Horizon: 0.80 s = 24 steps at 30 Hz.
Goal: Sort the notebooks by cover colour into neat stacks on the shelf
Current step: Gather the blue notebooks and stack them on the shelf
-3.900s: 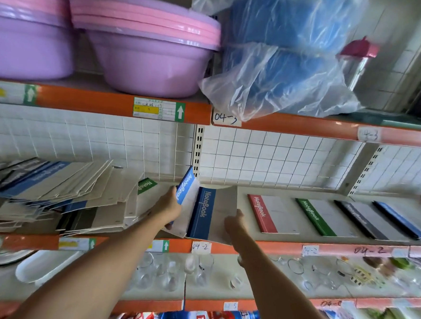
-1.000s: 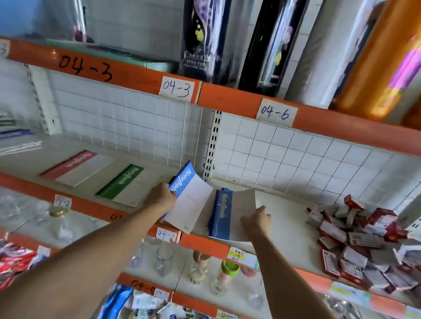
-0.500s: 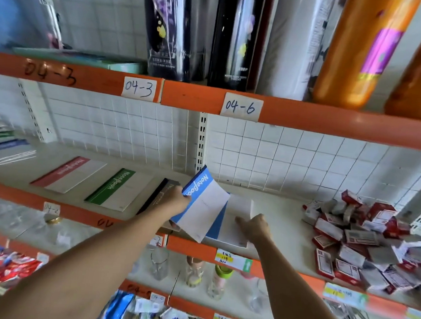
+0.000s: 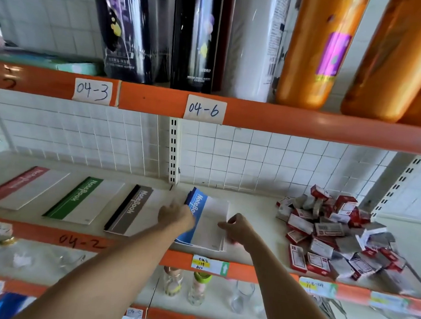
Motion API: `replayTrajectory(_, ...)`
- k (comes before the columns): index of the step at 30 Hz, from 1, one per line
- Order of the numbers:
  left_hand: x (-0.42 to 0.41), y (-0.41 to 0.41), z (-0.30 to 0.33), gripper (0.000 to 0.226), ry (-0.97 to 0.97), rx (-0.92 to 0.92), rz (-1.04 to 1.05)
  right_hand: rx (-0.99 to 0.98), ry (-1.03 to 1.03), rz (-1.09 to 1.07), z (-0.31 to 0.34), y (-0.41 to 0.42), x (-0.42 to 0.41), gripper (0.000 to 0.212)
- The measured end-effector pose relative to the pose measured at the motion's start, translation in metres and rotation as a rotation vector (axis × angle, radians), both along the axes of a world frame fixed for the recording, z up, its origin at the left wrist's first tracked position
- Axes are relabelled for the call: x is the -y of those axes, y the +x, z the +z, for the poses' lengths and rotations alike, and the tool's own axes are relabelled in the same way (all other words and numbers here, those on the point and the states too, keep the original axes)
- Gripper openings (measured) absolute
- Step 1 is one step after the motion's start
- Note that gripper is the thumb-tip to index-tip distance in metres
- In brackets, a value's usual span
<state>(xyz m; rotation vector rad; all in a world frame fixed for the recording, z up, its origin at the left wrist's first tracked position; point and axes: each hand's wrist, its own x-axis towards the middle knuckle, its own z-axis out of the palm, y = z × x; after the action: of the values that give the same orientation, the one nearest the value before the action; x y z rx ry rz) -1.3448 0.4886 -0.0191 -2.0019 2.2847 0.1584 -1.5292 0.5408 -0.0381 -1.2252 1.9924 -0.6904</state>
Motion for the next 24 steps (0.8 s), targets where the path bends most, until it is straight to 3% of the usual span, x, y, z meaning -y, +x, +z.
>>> replayTrajectory(3,-0.001,-0.002,0.0,0.055,-0.062,0.186,-0.1,-0.006,-0.006,0.004,0.003,0.0,-0.002,0.034)
replayTrajectory(6,-0.003,-0.003,0.005,0.054,-0.064,0.243,-0.139,-0.011,-0.001,-0.01,0.004,0.003,-0.002,0.032)
replayTrajectory(12,0.007,0.024,0.003,0.032,-0.161,-0.057,-0.309,-0.188,-0.076,-0.035,0.016,0.023,0.003,0.058)
replayTrajectory(18,0.014,0.086,0.002,0.025,-0.149,-0.298,-0.32,-0.389,-0.103,0.016,0.026,0.081,0.006,0.063)
replayTrajectory(24,0.021,0.168,0.013,0.045,-0.199,-0.306,-0.272,-0.363,-0.094,0.093,0.035,0.163,0.027,0.072)
